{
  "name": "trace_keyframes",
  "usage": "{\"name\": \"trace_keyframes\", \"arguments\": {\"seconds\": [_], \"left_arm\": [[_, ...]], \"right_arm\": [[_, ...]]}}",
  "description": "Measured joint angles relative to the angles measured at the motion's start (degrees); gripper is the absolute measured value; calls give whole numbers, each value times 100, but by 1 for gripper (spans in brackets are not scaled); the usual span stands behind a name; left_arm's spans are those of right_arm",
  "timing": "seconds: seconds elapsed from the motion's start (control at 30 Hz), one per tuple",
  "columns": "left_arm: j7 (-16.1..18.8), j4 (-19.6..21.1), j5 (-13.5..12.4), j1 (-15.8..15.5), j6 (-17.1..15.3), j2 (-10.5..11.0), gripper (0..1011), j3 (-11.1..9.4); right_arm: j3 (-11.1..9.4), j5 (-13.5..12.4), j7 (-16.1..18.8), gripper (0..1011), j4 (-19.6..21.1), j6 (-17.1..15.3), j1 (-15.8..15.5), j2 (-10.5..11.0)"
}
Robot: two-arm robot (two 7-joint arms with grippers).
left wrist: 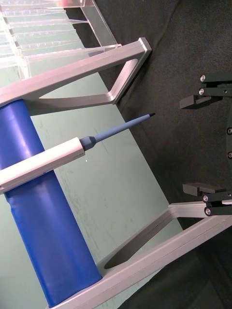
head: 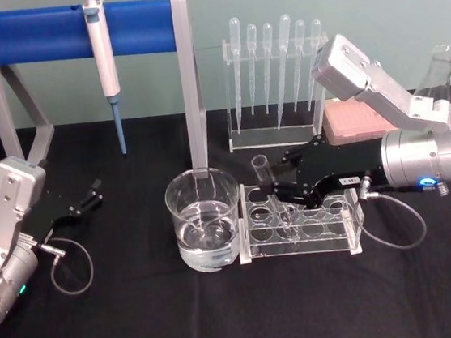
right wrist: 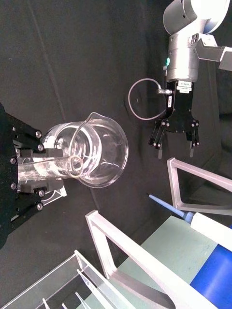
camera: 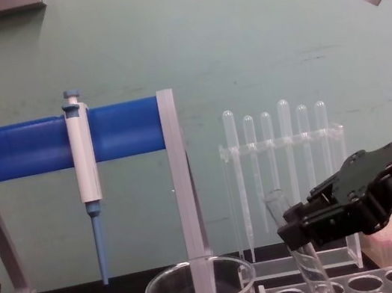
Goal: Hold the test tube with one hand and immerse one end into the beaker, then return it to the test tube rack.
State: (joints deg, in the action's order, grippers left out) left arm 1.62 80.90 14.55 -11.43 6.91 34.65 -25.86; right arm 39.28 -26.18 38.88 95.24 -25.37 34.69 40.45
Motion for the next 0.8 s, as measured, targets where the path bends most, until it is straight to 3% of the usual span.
{"name": "trace_keyframes", "arguments": {"seconds": [0.03,0.13,0.63,0.8], "left_arm": [[0,0,0,0,0,0,1000,0],[0,0,0,0,0,0,1000,0],[0,0,0,0,0,0,1000,0],[0,0,0,0,0,0,1000,0]], "right_arm": [[-1,0,0,274,0,0,-1,1],[-3,0,-2,228,0,1,0,2],[-6,-3,2,221,0,1,-4,4],[-278,-287,-102,222,95,153,-233,97]]}}
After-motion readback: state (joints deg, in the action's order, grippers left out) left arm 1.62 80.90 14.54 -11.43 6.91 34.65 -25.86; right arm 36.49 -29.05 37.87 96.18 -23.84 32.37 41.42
